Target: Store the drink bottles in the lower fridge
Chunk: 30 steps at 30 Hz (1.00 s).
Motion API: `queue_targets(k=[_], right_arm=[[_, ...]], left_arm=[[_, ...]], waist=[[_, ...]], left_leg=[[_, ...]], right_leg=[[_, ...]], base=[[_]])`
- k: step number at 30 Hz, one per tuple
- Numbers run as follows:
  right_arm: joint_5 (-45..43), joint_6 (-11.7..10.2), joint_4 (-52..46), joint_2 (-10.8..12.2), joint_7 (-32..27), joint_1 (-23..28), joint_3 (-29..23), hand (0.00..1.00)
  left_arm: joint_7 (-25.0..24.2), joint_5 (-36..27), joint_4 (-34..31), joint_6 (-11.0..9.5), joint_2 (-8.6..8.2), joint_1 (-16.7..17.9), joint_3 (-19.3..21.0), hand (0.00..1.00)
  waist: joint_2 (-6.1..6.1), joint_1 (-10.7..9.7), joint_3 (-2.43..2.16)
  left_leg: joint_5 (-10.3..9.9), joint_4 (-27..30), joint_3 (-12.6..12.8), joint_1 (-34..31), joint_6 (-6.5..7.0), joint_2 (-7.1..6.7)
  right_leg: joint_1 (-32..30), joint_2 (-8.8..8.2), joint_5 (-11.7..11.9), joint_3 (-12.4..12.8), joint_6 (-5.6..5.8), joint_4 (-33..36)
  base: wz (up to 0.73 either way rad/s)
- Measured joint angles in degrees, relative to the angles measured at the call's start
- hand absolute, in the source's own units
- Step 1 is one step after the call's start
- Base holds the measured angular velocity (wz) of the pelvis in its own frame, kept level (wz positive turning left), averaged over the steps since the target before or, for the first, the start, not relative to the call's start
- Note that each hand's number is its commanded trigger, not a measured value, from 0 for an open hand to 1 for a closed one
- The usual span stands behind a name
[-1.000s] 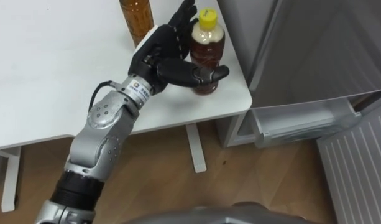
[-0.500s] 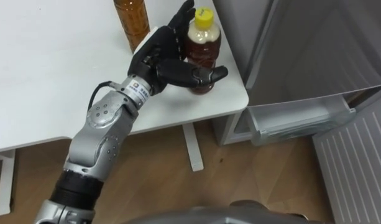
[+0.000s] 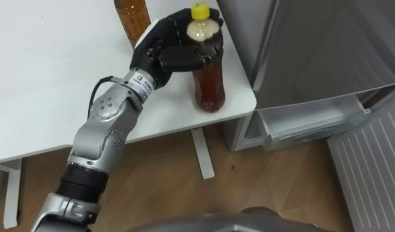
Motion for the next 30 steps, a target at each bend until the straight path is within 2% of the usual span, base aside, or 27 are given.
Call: queue_targets(k=[10,14,20,24,26,30], right_arm=[[0.2,0.01,0.09,0.01,-0.04,-0.64,-0.04,0.0],[0.43,-0.1,0.01,0.12,-0.17,-0.98,-0.03,0.0],[1.18,-0.12,-0.12,0.07,-0.28,-1.89,0.02,0.0],[1.19,-0.12,-0.15,0.08,-0.71,-2.07,0.04,0.0],[1.17,-0.12,-0.23,0.01,-0.7,-2.13,0.04,0.0],[1.14,-0.11,-0.52,-0.51,-0.6,-2.08,0.53,0.0]], left_arm=[[-0.06,0.11,0.47,0.5,0.22,-0.49,-0.61,1.0],[-0.1,0.03,0.45,0.5,0.19,-0.49,-1.27,1.0],[-0.07,-0.02,-1.09,0.49,0.09,-0.76,-1.34,1.0],[-0.08,0.0,-4.17,0.49,-0.1,-0.76,-1.54,1.0],[-0.23,-0.02,-7.8,0.44,-0.26,-0.8,-1.52,1.0],[-1.68,-0.08,-9.74,0.13,-0.84,-0.92,-1.42,1.0]], waist=[[-0.21,-0.58,0.15],[-0.66,-0.63,0.43],[-1.27,-0.48,0.27],[-1.46,0.2,0.21],[-1.52,0.97,0.12],[-1.56,2.61,0.1]], left_leg=[[0.0,0.0,0.01,-0.51,0.0,0.0],[0.0,-0.07,-0.02,-0.62,0.0,0.0],[0.0,-0.08,0.02,-1.35,0.0,0.01],[0.0,-0.08,0.01,-1.63,0.0,0.01],[0.0,0.01,-0.01,-2.27,0.0,0.02],[0.0,-0.01,0.0,-2.25,0.0,0.04]], right_leg=[[-0.76,0.01,0.0,0.15,0.0,0.21],[-0.76,0.01,0.0,0.03,0.0,0.13],[-1.51,0.0,0.02,0.07,-0.01,0.31],[-1.91,0.02,0.02,0.21,-0.01,0.28],[-2.48,0.01,0.04,0.14,-0.02,0.31],[-2.52,0.02,0.04,0.15,-0.03,0.33]], base=[[0.0],[0.0],[0.0],[-0.01],[0.0],[0.0]])
